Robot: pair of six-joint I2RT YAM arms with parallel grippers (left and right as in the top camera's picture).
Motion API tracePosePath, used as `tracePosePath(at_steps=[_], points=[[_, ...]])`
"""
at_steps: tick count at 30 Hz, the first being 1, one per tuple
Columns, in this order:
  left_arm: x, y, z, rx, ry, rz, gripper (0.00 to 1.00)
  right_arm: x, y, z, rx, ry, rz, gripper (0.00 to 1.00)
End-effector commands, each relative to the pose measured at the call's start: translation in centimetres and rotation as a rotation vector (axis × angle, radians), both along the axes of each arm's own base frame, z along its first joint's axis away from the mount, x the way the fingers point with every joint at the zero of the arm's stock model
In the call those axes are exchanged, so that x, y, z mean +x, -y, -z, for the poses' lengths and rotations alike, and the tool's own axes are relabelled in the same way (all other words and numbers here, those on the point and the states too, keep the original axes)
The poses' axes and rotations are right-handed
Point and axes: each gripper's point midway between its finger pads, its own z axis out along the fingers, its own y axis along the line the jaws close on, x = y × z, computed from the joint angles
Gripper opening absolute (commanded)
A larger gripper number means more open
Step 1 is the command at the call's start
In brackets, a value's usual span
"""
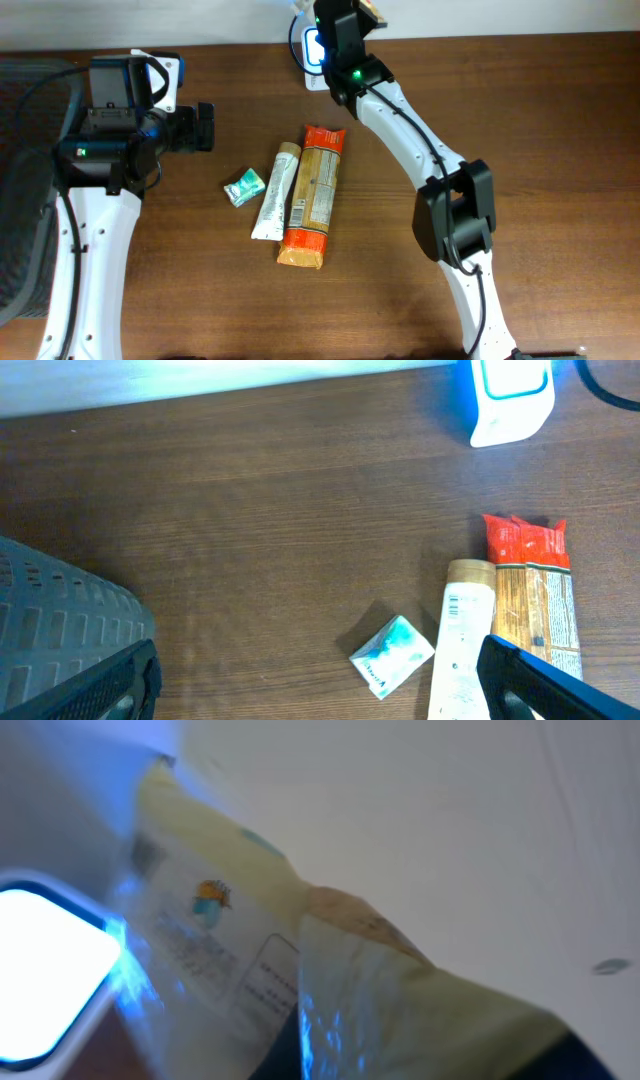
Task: Scan the item barcode
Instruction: 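Lift the snack bag to the white scanner with the right gripper, then place the scanned snack bag on the table's right side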
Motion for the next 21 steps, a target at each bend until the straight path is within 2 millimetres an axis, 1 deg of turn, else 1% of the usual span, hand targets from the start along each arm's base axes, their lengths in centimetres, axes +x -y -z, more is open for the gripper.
tracePosePath(at_steps=[1, 3, 5, 6, 7, 9, 11, 14, 15, 17, 19, 21], points=[[0.1, -0.1, -0.3, 0.006, 0.009, -0.001, 0.99, -0.1, 1.4, -0.8, -0.17, -0.002, 0.063, 0.04], [0.1, -0.1, -0.3, 0.006, 0.009, -0.001, 0.99, -0.3, 2.0, -0.3, -0.234, -0.029, 0.076, 0.04], [0.1, -0.1, -0.3, 0.006, 0.009, -0.001, 0.99, -0.4, 2.2, -0.2, -0.249, -0.038, 0.088, 0.04], [0.1, -0.1, -0.3, 0.006, 0.009, -0.001, 0.99, -0.5, 2.3, 0.4, -0.262, -0.062, 0.086, 0.04], [0.1, -0.1, -0.3, 0.006, 0.009, -0.001, 0.99, -0.8, 2.6, 1.7, -0.287, -0.109, 0.083, 0.04], [0.1, -0.1, -0.3, 0.006, 0.009, -0.001, 0.99, -0.8, 3.2, 2.8, -0.297, -0.132, 0.09, 0.04], [0.1, -0.1, -0.3, 0.006, 0.009, -0.001, 0.99, -0.9, 3.5, 3.9, -0.309, -0.154, 0.089, 0.04], [0.1, -0.1, -0.3, 0.006, 0.009, -0.001, 0.99, -1.2, 2.7, 5.1, -0.321, -0.172, 0.073, 0.04], [0.1, -0.1, -0.3, 0.006, 0.009, -0.001, 0.99, -1.3, 2.1, 5.1, -0.322, -0.171, 0.064, 0.04], [0.1, -0.1, -0.3, 0.006, 0.009, -0.001, 0.99, -2.0, 0.1, 5.2, -0.369, -0.183, 0.026, 0.04], [0.1, -0.1, -0.3, 0.006, 0.009, -0.001, 0.99, -3.0, -1.1, 6.4, -0.399, -0.228, -0.003, 0.04], [0.1, -0.1, -0.3, 0.006, 0.009, -0.001, 0.99, -3.7, -1.7, 7.5, -0.426, -0.269, -0.023, 0.04]])
